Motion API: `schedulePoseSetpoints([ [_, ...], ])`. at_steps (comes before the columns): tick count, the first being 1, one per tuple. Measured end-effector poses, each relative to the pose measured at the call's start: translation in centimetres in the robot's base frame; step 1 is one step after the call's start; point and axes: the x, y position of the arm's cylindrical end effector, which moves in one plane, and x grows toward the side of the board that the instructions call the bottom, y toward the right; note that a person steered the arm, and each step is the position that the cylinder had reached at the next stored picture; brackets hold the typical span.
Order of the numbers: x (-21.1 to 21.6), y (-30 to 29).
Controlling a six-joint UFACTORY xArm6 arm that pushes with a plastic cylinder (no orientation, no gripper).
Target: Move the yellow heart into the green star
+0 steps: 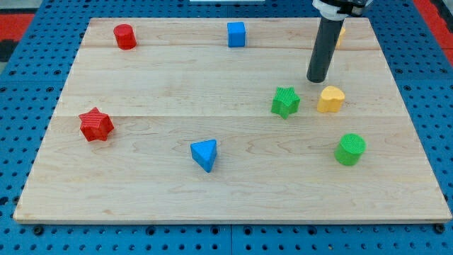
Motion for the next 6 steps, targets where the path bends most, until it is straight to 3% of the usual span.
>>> schedulePoseSetpoints([
  [2, -1.5, 2.1],
  [3, -1.9, 10.8],
  [4, 3.5, 11.9],
  [5, 6.8, 7.6],
  [6, 6.8, -3.3],
])
